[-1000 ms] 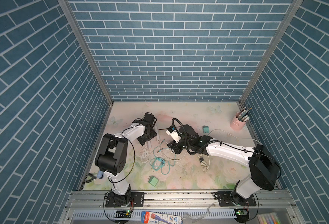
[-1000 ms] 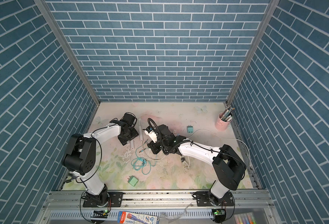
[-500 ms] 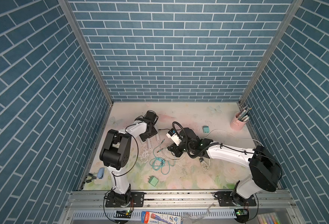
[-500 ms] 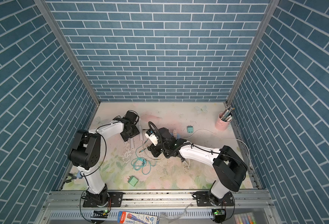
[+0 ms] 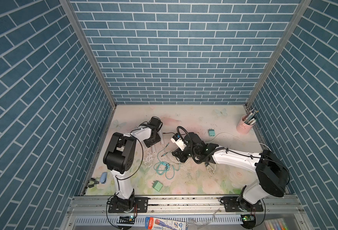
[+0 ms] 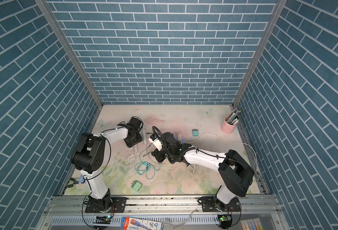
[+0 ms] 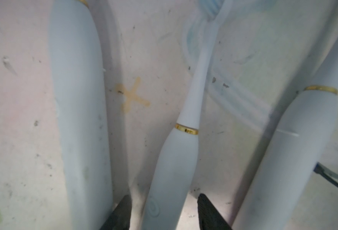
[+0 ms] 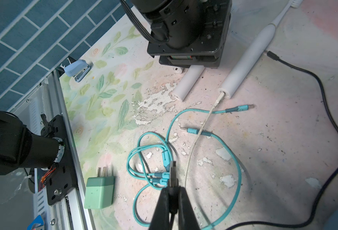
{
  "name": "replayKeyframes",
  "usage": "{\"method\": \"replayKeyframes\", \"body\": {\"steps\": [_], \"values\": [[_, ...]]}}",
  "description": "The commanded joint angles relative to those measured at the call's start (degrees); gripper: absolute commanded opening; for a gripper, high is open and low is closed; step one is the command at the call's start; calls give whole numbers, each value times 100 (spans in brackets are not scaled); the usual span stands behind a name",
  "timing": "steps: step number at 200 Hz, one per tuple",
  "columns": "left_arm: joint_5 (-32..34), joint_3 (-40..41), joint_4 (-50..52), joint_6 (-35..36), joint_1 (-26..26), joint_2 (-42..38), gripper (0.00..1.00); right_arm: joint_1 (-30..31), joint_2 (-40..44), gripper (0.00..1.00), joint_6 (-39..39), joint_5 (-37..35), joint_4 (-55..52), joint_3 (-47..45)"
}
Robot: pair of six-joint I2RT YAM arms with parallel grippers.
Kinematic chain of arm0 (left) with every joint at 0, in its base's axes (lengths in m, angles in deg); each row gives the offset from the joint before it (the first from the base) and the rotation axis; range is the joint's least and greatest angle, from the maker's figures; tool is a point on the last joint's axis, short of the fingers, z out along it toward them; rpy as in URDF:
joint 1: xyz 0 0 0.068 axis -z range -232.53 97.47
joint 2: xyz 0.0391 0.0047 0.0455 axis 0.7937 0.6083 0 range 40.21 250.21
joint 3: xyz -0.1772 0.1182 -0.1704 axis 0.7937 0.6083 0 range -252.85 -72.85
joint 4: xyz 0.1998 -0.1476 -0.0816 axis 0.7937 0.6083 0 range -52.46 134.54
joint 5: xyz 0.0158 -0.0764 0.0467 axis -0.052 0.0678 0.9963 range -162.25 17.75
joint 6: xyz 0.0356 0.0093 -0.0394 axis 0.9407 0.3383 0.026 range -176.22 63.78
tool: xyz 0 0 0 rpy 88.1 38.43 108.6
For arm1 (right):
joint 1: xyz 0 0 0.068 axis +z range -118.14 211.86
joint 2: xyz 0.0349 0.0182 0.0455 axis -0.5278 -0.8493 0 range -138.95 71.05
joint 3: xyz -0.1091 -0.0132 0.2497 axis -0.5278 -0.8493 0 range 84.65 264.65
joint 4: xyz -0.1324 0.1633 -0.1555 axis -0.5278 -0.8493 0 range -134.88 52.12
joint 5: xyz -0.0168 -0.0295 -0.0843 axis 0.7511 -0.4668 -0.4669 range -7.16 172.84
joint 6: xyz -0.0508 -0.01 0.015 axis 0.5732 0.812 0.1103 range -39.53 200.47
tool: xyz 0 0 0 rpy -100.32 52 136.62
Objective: Charge the electric toothbrush
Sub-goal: Pick up the electric toothbrush from the center of the board, then place the electric toothbrush at the center of the board.
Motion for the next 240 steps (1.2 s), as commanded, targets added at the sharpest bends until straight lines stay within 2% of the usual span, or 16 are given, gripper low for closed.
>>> {"method": "replayKeyframes", "body": {"steps": [1, 27, 68, 95, 118, 165, 202, 240], "values": [[-24, 313, 75, -43, 24, 101, 49, 66, 51, 0, -162, 124, 127, 48], [-107, 437, 3, -39, 24, 111, 40, 111, 4, 0, -197, 133, 146, 61], [-286, 590, -9, -44, 24, -13, 32, 169, -132, 0, -272, 168, 160, 115], [-351, 659, 91, -89, 15, -340, 21, 164, -201, 0, -299, 137, 156, 132], [-483, 678, 235, -187, 15, -730, 0, 165, -202, 0, -338, 147, 194, 138], [-1405, 1055, -160, -539, -64, -1890, 0, 147, -83, 0, -432, 356, 319, 101], [-1558, 1098, 116, -779, -64, -2660, 0, 108, 176, 0, -290, 462, 237, 30], [-1664, 1291, 178, -839, -64, -2987, 0, 77, 179, 0, -316, 470, 198, 25]]}}
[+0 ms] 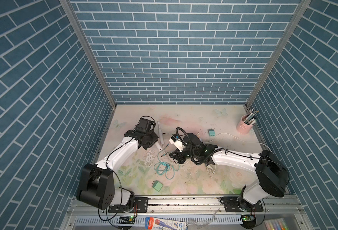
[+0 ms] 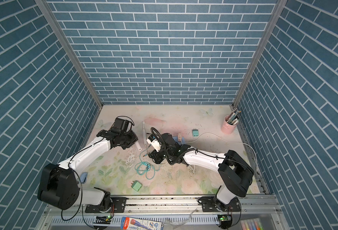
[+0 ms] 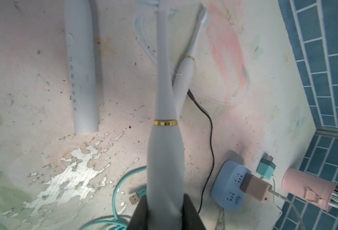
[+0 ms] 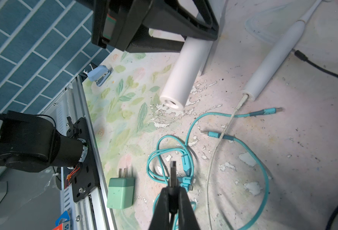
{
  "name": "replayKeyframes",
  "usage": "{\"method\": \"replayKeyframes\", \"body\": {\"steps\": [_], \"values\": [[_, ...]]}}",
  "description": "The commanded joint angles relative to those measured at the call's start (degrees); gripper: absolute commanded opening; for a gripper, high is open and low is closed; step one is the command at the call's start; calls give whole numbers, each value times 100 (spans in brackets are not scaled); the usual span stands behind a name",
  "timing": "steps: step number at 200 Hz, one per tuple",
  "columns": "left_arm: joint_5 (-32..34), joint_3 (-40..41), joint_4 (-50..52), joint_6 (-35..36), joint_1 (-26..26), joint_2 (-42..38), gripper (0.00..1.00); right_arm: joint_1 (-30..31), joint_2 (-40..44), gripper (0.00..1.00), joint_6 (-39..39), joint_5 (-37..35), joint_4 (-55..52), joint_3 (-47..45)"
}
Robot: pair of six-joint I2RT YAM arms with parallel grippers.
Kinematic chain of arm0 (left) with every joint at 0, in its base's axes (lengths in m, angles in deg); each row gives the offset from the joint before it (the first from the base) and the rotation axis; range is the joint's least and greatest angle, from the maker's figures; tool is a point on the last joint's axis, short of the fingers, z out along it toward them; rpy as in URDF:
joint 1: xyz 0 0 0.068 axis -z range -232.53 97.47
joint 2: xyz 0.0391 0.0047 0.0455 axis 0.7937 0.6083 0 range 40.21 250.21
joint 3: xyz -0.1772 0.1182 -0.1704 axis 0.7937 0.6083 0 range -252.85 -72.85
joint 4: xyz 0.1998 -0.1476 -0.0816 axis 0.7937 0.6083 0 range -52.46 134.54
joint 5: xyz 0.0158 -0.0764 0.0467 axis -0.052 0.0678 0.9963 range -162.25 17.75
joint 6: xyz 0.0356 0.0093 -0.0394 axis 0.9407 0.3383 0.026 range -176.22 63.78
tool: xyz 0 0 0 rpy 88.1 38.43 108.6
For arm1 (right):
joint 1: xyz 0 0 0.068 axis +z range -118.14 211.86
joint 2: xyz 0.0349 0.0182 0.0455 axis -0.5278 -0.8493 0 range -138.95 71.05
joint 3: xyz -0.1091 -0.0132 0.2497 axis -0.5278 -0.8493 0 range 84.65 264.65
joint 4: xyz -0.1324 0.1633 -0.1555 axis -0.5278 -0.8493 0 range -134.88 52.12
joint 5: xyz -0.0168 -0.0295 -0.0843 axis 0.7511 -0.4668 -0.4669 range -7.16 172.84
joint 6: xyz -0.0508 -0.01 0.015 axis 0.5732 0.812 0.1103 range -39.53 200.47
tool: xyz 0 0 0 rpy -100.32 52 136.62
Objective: Charge the electric toothbrush
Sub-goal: Place the electric toothbrush at the center of the board.
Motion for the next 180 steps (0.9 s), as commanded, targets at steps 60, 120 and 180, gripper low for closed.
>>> {"method": "replayKeyframes", "body": {"steps": [60, 120, 180], "values": [[422, 248, 688, 393, -22, -357, 0, -27, 110, 0, 159, -168, -875, 164], [661, 943, 703, 667, -23, -284, 0, 292, 144, 0, 206, 426, -659, -61], [955, 1571, 683, 871, -24, -455, 0, 334, 22, 0, 334, 653, -816, 62]]}}
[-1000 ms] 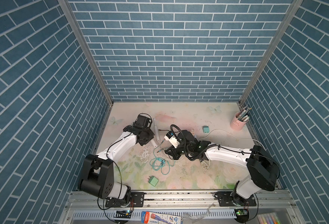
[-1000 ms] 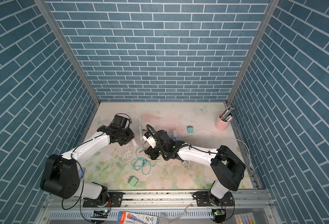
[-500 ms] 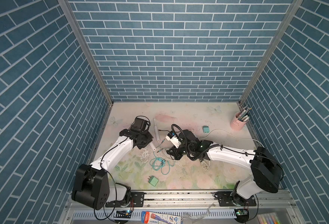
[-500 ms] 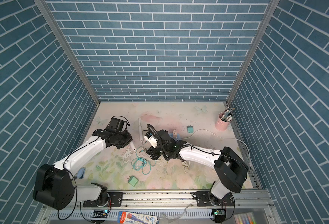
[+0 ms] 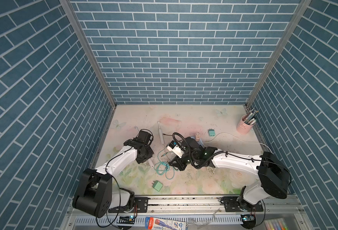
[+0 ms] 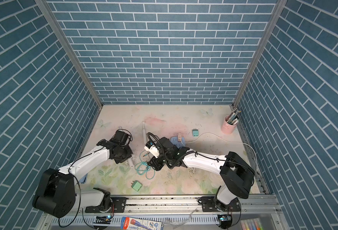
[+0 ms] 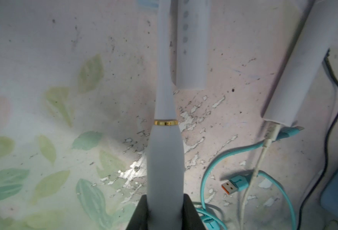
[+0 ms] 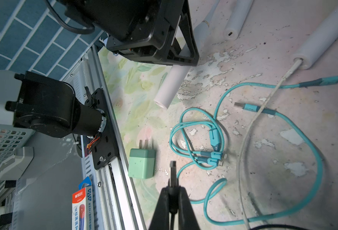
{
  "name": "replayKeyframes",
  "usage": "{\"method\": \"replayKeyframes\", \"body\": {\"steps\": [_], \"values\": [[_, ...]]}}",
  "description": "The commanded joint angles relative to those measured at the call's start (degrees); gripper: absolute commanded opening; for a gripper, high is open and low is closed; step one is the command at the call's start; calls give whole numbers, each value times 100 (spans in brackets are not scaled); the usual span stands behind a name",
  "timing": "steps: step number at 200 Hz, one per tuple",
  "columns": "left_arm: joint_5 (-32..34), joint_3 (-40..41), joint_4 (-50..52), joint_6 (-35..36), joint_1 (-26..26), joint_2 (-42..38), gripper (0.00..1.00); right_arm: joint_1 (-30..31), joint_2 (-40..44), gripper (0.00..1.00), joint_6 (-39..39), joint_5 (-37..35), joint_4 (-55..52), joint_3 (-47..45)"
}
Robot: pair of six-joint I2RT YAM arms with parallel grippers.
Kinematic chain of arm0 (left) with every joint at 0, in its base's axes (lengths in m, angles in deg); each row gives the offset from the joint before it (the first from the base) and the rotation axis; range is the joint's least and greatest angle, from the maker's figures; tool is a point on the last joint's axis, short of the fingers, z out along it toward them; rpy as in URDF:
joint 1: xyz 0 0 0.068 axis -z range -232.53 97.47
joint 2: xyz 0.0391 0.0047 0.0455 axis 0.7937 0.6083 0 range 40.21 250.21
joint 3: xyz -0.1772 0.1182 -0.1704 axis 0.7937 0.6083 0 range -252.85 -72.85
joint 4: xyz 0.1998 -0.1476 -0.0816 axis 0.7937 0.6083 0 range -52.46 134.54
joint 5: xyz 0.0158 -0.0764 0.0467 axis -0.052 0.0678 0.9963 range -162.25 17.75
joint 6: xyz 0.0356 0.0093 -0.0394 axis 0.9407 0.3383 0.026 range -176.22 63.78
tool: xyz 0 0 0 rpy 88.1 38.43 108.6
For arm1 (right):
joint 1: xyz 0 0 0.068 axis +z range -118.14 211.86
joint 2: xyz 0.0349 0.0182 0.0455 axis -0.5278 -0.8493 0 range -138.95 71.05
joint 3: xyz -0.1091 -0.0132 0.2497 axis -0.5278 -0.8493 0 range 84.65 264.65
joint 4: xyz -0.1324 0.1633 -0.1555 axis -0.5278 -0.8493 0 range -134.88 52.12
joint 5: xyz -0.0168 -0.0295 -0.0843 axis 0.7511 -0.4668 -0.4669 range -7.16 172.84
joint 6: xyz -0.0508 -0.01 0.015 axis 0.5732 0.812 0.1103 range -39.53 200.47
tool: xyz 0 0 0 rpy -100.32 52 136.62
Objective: Charge the electric toothbrush
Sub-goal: Place the electric toothbrush at the center of the board, then pick up the plug from the center of the board.
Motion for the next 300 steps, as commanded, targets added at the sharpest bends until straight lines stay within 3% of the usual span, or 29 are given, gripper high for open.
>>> {"method": "replayKeyframes", "body": {"steps": [1, 83, 101, 116, 134, 152, 184, 218, 262, 300], "values": [[210, 212, 48, 153, -21, -96, 0, 33, -40, 0, 227, 184, -174, 104], [273, 475, -231, 242, -20, 450, 0, 47, -105, 0, 293, -45, -367, 225], [182, 445, -223, 259, -20, 626, 12, 51, -63, 0, 324, -80, -374, 193], [120, 455, -208, 231, -23, 732, 27, 51, 14, 0, 367, -123, -419, 165], [46, 443, -154, 222, -20, 800, 55, 42, 113, 0, 446, -176, -502, 171], [-57, 366, 22, 195, -20, 730, 75, 44, 222, 0, 503, -221, -570, 154], [-392, 303, 785, -167, 16, 143, 98, 40, 403, 0, 598, -290, -574, 72], [-656, 594, 1767, -1496, 625, -906, 99, 33, 439, 0, 751, -386, -643, -10], [-501, 1314, 2281, -3821, 2030, -2470, 100, 24, 519, 0, 843, -430, -594, -118], [-179, 1280, 2084, -4422, 2569, -2480, 100, 25, 623, 0, 865, -444, -597, -219]]}}
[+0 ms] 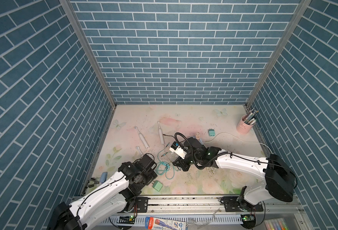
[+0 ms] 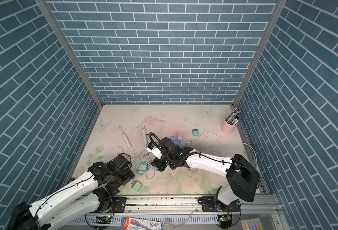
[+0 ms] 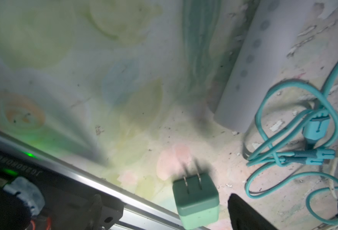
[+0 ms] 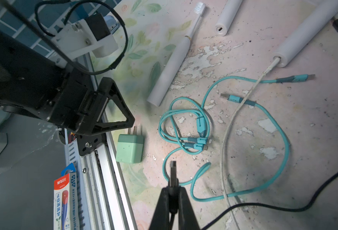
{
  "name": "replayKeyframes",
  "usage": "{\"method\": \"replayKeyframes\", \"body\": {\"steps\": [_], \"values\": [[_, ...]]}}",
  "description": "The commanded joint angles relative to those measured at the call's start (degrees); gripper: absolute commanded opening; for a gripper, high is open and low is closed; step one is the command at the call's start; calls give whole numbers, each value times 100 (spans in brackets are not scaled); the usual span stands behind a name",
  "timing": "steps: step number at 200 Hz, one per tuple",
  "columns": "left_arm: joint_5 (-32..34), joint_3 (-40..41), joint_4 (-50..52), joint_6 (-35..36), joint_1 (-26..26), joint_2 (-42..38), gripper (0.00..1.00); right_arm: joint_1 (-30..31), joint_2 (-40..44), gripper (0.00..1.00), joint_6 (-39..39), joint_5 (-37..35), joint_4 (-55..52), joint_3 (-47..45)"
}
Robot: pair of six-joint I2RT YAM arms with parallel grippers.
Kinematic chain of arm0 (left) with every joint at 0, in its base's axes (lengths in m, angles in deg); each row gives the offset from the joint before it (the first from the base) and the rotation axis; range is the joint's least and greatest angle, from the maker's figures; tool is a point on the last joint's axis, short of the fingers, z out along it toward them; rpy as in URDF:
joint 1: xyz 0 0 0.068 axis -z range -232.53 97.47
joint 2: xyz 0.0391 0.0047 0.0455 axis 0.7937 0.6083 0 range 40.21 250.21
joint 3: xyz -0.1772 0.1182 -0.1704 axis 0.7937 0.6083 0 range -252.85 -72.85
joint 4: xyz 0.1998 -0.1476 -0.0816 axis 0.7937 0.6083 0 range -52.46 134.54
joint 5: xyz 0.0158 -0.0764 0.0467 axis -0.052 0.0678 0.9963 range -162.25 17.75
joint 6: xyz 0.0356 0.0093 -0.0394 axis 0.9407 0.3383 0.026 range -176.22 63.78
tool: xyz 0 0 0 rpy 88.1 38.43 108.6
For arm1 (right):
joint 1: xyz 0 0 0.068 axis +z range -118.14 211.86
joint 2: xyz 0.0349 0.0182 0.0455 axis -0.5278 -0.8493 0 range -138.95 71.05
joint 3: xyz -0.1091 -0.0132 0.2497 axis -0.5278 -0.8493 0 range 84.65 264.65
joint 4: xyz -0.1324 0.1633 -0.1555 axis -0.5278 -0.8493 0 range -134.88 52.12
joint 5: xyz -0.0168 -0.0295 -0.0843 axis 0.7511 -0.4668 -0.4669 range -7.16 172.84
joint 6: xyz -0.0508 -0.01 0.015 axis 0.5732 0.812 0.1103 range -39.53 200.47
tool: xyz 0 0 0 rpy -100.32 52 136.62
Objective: Charge the electric toothbrush
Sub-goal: Pick up the plug from the center of the board.
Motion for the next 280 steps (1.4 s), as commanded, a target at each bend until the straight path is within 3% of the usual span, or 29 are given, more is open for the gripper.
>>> {"method": "replayKeyframes", "body": {"steps": [1, 55, 130, 280], "values": [[286, -47, 16, -810, 232, 182, 100, 3, 223, 0, 266, -43, -72, -90], [-101, -269, -657, -816, 440, 1308, 100, 2, 351, 0, 230, -97, -31, -252], [-141, 24, -1031, -1879, 941, 1080, 99, 2, 373, 0, 230, -119, -1, -314], [13, 477, -1889, -1998, 1031, 1381, 45, 4, 579, 0, 201, -214, 59, -482]]}}
